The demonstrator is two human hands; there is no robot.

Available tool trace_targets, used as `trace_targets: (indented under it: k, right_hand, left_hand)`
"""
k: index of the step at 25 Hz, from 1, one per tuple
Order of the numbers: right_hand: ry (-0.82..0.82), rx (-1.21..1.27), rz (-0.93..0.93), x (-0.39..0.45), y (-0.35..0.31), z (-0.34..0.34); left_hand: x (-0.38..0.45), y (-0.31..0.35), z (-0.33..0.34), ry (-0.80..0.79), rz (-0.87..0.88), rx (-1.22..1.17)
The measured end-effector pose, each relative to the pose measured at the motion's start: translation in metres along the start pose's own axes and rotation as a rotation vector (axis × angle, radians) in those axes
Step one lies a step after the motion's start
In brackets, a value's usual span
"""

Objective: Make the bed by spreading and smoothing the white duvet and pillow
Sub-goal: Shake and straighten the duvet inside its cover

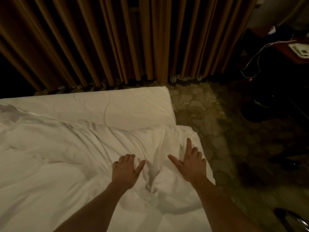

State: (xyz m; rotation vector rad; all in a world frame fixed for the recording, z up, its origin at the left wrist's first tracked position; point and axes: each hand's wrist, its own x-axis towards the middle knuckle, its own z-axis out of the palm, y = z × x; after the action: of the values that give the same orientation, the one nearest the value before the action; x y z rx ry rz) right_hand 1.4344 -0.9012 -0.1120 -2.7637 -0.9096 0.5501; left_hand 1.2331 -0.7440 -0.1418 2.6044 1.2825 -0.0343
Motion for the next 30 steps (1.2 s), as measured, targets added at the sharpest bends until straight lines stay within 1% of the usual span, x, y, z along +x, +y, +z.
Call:
trace_targets:
  k: [1, 2, 5, 7, 9, 11, 14, 17, 20, 24, 27, 30]
  right_hand:
    - [0.053, -0.115, -0.029, -0.002, -0.001, -0.001]
    - [0.066, -0.19, -0.062, -0.008, -0.004, -0.001]
    - [0.003, -0.232, -0.173, -0.029, -0.027, -0.011]
    - [0.005, -0.235, -0.209, -0.051, -0.046, -0.024]
    - [-0.028, -0.203, -0.199, -0.069, -0.062, -0.041]
    - [-0.049, -0.175, -0.145, -0.092, -0.069, -0.056]
    - [0.002, -0.217, -0.1, -0.115, -0.051, -0.076]
    - [0.018, -0.219, -0.078, -0.11, -0.018, -0.101]
    - [0.03, -0.192, -0.132, -0.092, 0.019, -0.119]
    - [-0.014, -0.126, -0.24, -0.084, 0.096, -0.149]
    - [-0.081, 0.038, -0.227, -0.078, 0.146, -0.172]
    - [-0.084, 0.236, -0.236, -0.066, 0.181, -0.194]
  left_hand:
    - [0.0, -0.003, -0.002, 0.002, -0.015, -0.003]
    - [-0.003, -0.006, -0.005, -0.001, -0.018, -0.015]
    - [-0.016, -0.011, -0.034, -0.005, 0.024, -0.069]
    - [-0.029, -0.021, -0.059, -0.02, 0.057, -0.099]
    - [-0.039, -0.032, -0.079, -0.024, 0.05, -0.133]
    - [-0.048, -0.04, -0.098, -0.04, 0.03, -0.183]
    - [-0.064, -0.027, -0.121, -0.032, 0.034, -0.204]
    - [-0.08, 0.008, -0.136, 0.011, 0.01, -0.229]
    - [-0.095, 0.058, -0.126, 0.02, -0.05, -0.223]
    - [-0.115, 0.157, -0.088, 0.036, -0.232, -0.193]
    - [-0.135, 0.227, -0.069, 0.099, -0.4, -0.343]
    - [-0.141, 0.288, -0.067, 0.204, -0.524, -0.508]
